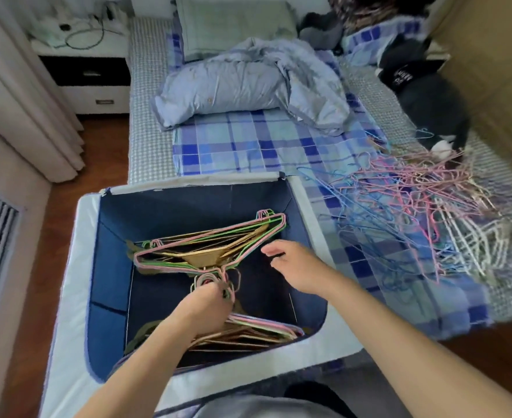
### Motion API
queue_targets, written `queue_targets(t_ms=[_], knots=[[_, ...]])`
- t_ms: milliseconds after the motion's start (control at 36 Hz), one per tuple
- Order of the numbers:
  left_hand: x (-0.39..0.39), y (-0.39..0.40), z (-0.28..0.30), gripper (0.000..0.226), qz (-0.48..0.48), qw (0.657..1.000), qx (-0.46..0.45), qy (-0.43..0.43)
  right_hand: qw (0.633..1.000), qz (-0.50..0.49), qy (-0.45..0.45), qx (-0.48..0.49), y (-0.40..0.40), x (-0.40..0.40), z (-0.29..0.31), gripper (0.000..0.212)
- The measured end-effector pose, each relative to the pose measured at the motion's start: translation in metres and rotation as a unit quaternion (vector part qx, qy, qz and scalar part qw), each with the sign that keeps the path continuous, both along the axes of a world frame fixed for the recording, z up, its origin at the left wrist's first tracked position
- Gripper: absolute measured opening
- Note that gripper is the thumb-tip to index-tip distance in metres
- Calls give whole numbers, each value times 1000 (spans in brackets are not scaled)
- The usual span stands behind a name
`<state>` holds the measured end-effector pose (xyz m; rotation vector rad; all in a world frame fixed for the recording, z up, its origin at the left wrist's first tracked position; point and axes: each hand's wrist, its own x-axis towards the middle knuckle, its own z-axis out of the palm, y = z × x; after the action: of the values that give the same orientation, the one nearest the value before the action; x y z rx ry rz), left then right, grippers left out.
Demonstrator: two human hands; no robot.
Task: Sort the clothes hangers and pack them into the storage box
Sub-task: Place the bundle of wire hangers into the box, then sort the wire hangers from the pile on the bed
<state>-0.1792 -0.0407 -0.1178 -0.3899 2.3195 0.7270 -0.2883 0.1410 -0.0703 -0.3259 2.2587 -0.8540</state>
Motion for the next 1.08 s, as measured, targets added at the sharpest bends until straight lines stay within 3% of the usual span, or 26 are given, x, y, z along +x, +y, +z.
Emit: queue_targets(t_ms=[222,361,472,667,861,972,1028,1083], knots=[[-31,97,87,33,63,978,66,185,980,-156,69,-107,115,-23,30,34],[-60,217,118,24,169,928,211,255,962,-225,74,-136,231,-38,29,37],[-81,317,110,25,243,884,347,198,964,-241,45,-102,339,-43,14,27],[-82,413,66,17,261,913,308,63,925,-380,-23,3,518,-38,-16,25],[-107,425,57,17,305,918,246,59,897,-430,-67,-77,546,-76,-34,16],[-122,423,40,17,308,919,244,40,903,-412,-98,-77,530,-93,-42,19],[-136,420,26,17,337,900,275,14,911,-390,-115,-74,520,-102,-43,20],[-160,416,7,16,396,860,321,-19,921,-365,-126,-51,515,-116,-42,19]])
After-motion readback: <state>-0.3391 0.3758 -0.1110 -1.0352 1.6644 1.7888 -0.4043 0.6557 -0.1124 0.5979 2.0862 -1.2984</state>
